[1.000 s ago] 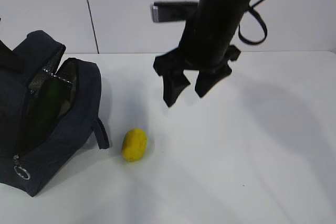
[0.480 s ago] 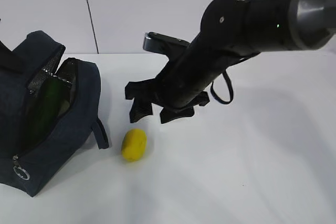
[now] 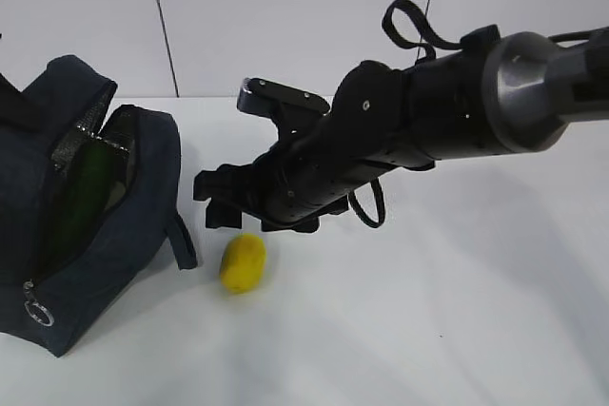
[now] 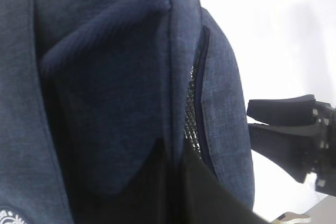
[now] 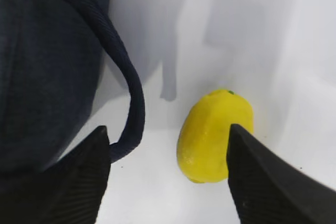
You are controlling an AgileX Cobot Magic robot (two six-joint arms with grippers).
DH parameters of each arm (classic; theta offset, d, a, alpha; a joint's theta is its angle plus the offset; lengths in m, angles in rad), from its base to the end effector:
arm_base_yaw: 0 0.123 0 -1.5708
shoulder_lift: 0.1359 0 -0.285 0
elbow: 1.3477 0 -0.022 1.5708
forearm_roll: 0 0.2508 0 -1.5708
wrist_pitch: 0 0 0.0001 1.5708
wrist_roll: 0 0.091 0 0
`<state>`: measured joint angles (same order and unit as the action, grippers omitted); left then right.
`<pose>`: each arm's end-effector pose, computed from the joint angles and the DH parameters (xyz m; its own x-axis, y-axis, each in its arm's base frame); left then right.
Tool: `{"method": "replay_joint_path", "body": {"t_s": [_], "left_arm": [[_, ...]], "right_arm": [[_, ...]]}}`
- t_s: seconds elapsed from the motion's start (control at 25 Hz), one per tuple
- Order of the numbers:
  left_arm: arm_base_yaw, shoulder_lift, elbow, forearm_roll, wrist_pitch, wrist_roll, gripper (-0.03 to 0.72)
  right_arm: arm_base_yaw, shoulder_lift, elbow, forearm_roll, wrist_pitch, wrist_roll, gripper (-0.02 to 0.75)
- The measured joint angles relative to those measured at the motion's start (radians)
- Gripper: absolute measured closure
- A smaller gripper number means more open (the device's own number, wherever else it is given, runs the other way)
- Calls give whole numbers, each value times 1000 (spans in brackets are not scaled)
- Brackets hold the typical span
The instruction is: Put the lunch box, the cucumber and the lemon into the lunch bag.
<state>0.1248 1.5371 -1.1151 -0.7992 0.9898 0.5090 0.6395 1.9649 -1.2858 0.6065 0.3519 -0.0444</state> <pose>0.3073 -0.0164 0.2784 -0.9064 -0.1175 -0.4057 0.1388 0.8243 -0.5489 0.3270 0.2656 0.1781 -0.8828 -0.0359 -0.4683 -0.2746 0.8483 0.4527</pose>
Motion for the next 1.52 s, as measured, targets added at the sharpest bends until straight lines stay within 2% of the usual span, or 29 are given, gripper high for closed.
{"method": "replay_joint_path", "body": {"t_s": [0.76, 0.84, 1.04, 1.2, 1.32, 1.52], "left_arm": [[0, 0, 0, 0, -2, 0, 694], [0, 0, 0, 0, -2, 0, 694], [0, 0, 0, 0, -4, 0, 694], [0, 0, 0, 0, -4, 0, 694], [0, 0, 0, 0, -4, 0, 694], [0, 0, 0, 0, -4, 0, 694]], "right_arm": [[0, 125, 0, 0, -40, 0, 223], [0, 129, 0, 0, -40, 0, 248], [0, 129, 0, 2, -40, 0, 367], [0, 129, -4, -1, -36, -10, 389], [-6, 129, -34, -55, 34, -56, 393], [-17, 83, -112, -220, 214, -73, 397]]}}
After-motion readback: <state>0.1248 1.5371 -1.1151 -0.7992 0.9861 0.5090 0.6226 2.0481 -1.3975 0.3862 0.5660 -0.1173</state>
